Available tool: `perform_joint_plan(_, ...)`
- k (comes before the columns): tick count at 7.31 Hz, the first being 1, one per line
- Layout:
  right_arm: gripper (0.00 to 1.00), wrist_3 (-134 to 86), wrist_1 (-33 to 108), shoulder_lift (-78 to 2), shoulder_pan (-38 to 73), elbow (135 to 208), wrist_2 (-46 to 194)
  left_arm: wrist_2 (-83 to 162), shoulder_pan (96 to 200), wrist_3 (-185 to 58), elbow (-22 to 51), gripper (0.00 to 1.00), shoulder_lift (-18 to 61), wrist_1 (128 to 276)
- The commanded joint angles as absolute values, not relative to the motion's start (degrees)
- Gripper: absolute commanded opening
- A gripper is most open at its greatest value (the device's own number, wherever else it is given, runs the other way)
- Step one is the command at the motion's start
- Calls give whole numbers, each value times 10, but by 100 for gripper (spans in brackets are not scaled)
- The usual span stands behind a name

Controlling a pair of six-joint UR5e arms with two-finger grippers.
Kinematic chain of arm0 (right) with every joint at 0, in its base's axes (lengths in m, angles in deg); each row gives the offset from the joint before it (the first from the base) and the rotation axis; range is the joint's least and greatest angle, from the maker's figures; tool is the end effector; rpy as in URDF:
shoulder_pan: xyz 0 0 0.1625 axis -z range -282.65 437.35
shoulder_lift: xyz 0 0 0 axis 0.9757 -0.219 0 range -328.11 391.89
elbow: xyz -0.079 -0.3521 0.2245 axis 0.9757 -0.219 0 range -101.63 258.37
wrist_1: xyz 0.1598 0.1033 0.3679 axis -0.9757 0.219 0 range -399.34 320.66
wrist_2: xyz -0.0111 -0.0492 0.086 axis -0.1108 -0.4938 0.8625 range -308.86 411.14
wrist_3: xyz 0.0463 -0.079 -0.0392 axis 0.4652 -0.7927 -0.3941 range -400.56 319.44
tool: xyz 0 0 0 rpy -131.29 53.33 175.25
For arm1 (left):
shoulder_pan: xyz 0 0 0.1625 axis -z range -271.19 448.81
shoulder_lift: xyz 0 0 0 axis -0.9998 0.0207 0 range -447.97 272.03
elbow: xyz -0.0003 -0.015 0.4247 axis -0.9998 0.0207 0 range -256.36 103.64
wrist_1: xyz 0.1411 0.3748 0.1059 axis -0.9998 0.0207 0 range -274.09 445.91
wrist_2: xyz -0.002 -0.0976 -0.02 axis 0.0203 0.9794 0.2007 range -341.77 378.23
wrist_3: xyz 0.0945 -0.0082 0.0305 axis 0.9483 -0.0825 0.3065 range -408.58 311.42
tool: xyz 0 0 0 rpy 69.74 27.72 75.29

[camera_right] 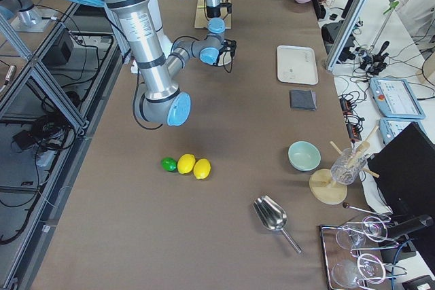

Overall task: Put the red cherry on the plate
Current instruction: 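Lower the cherries onto the plate, open the left gripper while the right withdraws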

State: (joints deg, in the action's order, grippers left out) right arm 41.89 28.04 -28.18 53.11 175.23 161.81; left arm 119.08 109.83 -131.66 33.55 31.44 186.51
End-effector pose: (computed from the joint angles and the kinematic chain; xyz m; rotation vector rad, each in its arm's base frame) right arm -0.5589 -0.3593 0.2575 -0.0345 -1.0744 0.0757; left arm 0.5180 -0.3217 0.1980 0.0849 1.0536 -0.1237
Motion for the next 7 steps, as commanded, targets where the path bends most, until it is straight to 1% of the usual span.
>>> perform_joint_plan(1,100,422,282,-308,483,1788,1660,1171,1081,-1323,330,22,315,1865)
perform_joint_plan(2,100,390,282,-330,450,1803,1697,1171,1081,-1323,323,22,315,1865)
perform_joint_plan(3,100,358,282,-367,440,1829,1703,1170,1077,-1323,316,23,316,1867)
perform_joint_plan(4,100,342,282,-387,430,1840,1705,1170,1073,-1324,311,24,320,1867)
perform_joint_plan(5,100,341,282,-391,428,1839,1704,1149,1061,-1325,296,26,330,1869)
perform_joint_plan(7,100,338,282,-400,425,1839,1704,1139,1051,-1325,289,27,338,1869)
